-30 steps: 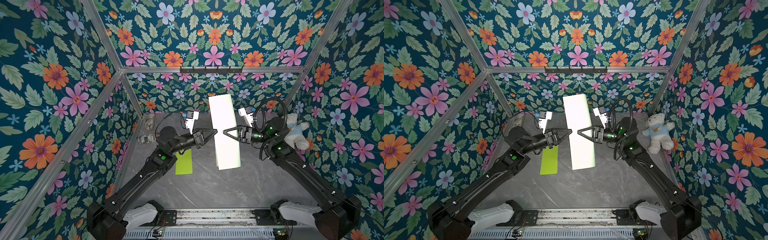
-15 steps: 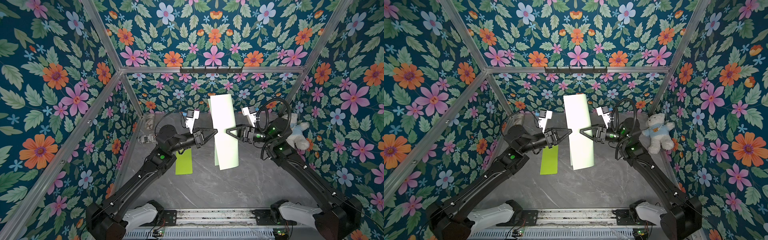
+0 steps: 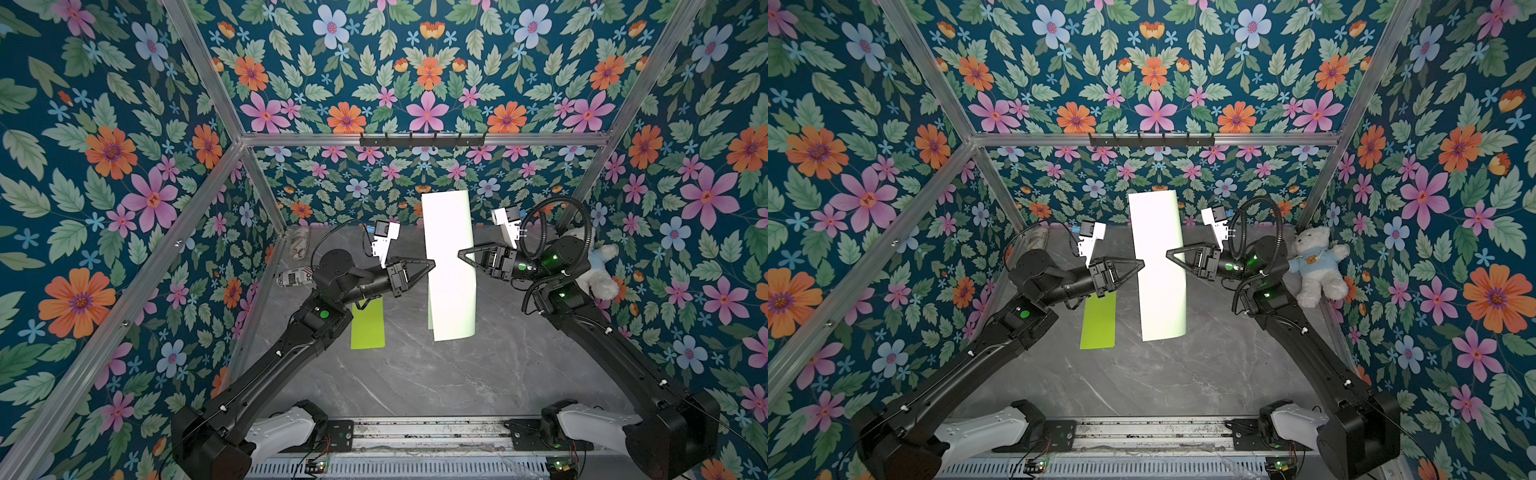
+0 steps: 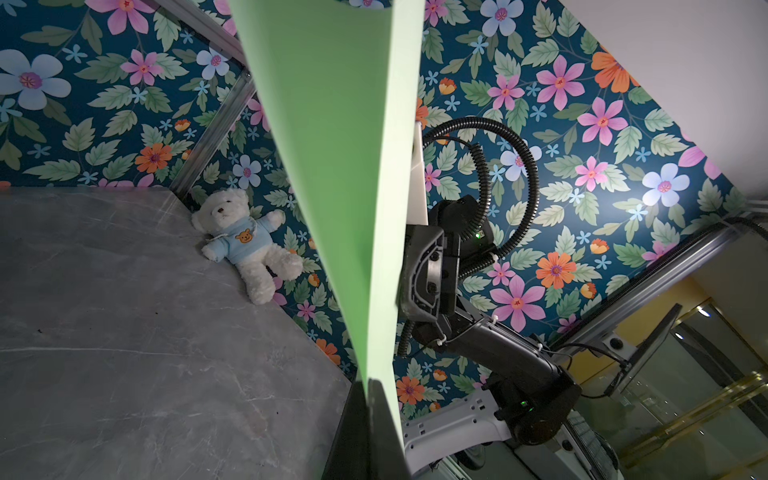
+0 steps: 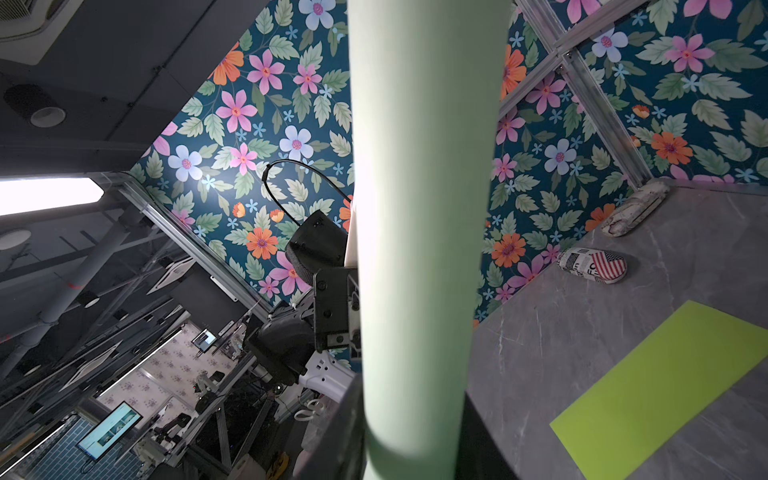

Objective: Fold the rectangular paper in half along the long edge
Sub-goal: Fold the paper.

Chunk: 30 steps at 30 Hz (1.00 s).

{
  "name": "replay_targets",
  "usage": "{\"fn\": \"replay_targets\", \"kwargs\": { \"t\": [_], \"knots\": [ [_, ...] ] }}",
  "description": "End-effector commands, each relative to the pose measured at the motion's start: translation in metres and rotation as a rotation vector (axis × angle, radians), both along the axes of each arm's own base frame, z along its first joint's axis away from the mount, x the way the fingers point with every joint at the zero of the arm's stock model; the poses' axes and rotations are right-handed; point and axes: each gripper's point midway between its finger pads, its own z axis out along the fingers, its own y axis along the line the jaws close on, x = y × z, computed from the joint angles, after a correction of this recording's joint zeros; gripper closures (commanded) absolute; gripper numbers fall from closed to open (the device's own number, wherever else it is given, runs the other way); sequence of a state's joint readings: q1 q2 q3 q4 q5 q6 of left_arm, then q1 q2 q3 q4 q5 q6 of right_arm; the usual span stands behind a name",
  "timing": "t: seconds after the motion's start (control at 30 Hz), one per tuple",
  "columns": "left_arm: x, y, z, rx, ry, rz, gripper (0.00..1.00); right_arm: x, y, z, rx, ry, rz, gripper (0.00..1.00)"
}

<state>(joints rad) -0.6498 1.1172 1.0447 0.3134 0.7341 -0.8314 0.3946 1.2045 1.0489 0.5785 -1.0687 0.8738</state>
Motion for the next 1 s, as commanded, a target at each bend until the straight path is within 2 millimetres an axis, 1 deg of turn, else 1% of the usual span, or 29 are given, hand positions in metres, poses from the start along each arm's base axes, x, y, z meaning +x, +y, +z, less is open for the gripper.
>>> {"fn": "replay_targets", "kwargs": {
  "t": [0.0,0.07,0.1,0.23,0.37,0.53,0.6,0.97],
  "knots": [
    [-0.002,0.001,0.007,-0.007,-0.032,0.001,1.00,-0.008,-0.001,0.001,-0.013,-0.010,0.019,0.69],
    [-0.002,0.001,0.006,-0.005,-0.031,0.001,1.00,-0.011,-0.002,-0.001,-0.025,-0.004,0.023,0.64],
    [-0.001,0.001,0.006,-0.005,-0.032,0.003,1.00,-0.012,-0.002,-0.002,-0.029,-0.007,0.022,0.65],
    [-0.001,0.000,0.006,-0.006,-0.034,0.001,1.00,-0.017,-0.004,-0.002,-0.038,-0.009,0.020,0.71],
    [0.000,-0.001,0.006,-0.007,-0.032,-0.001,1.00,-0.016,-0.004,-0.003,-0.046,-0.005,0.018,0.77],
    [0.000,0.000,0.006,-0.006,-0.032,0.002,1.00,-0.018,-0.004,-0.007,-0.055,-0.002,0.026,0.79],
    [0.000,0.000,0.006,-0.005,-0.032,0.001,1.00,-0.019,-0.004,-0.006,-0.053,-0.005,0.028,0.83],
    [0.001,-0.001,0.003,0.001,-0.026,0.003,1.00,-0.026,-0.006,0.000,-0.017,-0.017,0.050,0.84]
  ]
}}
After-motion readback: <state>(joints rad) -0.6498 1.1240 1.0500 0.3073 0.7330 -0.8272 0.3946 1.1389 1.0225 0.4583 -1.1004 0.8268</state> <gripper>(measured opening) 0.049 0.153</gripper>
